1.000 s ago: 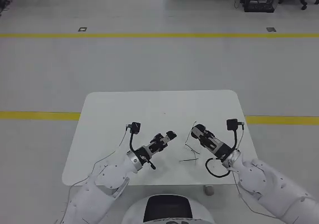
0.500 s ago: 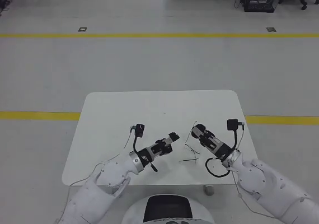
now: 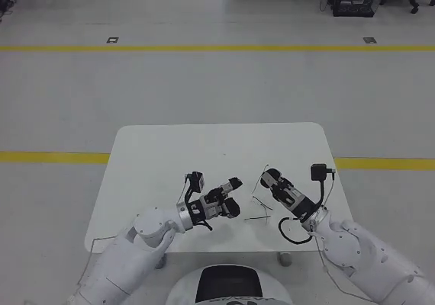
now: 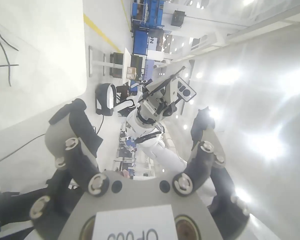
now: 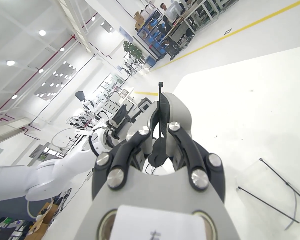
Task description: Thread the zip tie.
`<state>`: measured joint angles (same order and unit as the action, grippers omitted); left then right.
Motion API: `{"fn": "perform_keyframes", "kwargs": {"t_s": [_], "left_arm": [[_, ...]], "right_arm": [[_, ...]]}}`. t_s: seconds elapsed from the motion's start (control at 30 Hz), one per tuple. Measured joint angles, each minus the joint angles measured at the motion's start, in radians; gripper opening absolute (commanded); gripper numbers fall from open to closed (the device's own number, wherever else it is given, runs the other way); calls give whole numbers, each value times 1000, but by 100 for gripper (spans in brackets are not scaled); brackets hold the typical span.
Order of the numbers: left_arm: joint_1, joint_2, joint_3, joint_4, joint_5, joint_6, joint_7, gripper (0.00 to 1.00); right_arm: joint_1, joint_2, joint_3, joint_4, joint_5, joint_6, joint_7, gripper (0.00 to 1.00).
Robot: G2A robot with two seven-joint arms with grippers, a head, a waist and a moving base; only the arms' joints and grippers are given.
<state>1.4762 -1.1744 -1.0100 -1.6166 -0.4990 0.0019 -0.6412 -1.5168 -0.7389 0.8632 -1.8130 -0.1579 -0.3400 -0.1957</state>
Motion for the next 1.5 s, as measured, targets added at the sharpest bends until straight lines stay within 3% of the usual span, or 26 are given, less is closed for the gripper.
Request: {"fn": "perform_keyframes", "kwargs": {"t_s": [0.23,0.57,0.83,0.97,1.17,1.4,1.5], "left_arm": [[-22,-5,0,43,-132,52,5,100],[-29,-7,2,49,-138,51,21,100],[-42,-18,12,83,-369,124,-25,100],[-59,-29,25,113,-474,149,-6,100],[-81,-39,40,137,-535,121,-20,100],[-78,-40,42,131,-544,126,-27,100],[-75,-44,45,136,-629,151,-80,100]], "right_arm": [[-13,-7,13,-11,-21,0,0,0],[-19,-10,19,-9,-15,0,4,0],[-26,-31,22,-25,-33,0,-33,0],[-27,-41,14,-37,-46,0,-67,0],[-22,-51,1,-33,-44,0,-76,0],[-24,-54,4,-35,-39,1,-70,0],[-28,-63,8,-35,-23,0,-67,0]]}}
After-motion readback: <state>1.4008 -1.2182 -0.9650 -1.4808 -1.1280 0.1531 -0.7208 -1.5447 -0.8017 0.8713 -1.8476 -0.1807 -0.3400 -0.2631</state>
